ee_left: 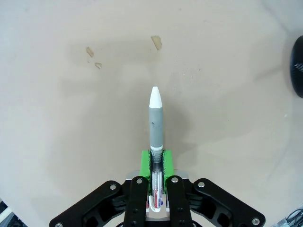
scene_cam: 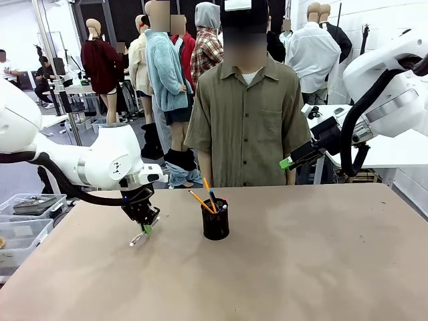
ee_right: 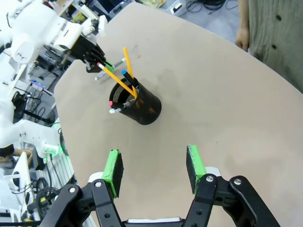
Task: Place the pens into the pen holder.
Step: Pick up a writing instrument from the table and place it into the Pen holder.
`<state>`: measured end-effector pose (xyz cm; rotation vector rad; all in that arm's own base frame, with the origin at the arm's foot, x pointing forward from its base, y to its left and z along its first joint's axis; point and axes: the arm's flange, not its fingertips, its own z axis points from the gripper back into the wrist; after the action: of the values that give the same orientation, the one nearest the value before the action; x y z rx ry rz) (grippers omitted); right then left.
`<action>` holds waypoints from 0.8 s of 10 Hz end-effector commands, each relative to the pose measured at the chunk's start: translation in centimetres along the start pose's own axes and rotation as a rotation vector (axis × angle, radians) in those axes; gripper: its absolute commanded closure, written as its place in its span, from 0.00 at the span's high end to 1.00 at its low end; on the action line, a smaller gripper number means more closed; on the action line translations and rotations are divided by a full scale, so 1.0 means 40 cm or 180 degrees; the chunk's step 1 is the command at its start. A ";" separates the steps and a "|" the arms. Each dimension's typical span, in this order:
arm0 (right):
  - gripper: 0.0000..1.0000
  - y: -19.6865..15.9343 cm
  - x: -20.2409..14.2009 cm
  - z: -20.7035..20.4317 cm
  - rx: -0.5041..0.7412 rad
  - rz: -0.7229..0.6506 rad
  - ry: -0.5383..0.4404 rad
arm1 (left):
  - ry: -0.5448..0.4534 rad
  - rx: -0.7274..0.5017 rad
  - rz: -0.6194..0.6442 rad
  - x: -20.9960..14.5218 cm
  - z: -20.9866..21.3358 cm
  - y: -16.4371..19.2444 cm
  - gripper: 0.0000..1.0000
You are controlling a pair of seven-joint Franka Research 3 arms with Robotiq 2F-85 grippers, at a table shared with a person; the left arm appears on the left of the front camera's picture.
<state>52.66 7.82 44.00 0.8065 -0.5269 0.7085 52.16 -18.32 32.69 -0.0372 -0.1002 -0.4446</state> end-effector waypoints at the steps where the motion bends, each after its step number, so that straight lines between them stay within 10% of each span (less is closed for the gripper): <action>1: 0.68 -0.004 0.004 -0.001 0.0054 0.0051 -0.0020 | -0.0431 0.0048 -0.0250 -0.056 0.066 0.007 0.00; 8: 0.68 -0.004 0.004 -0.001 0.0054 0.0051 -0.0020 | -0.2337 -0.0890 -0.1789 -0.048 0.186 0.012 0.00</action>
<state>52.66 7.83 44.00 0.8072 -0.5266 0.7090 48.95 -23.23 44.20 -0.3017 -0.7627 -0.8756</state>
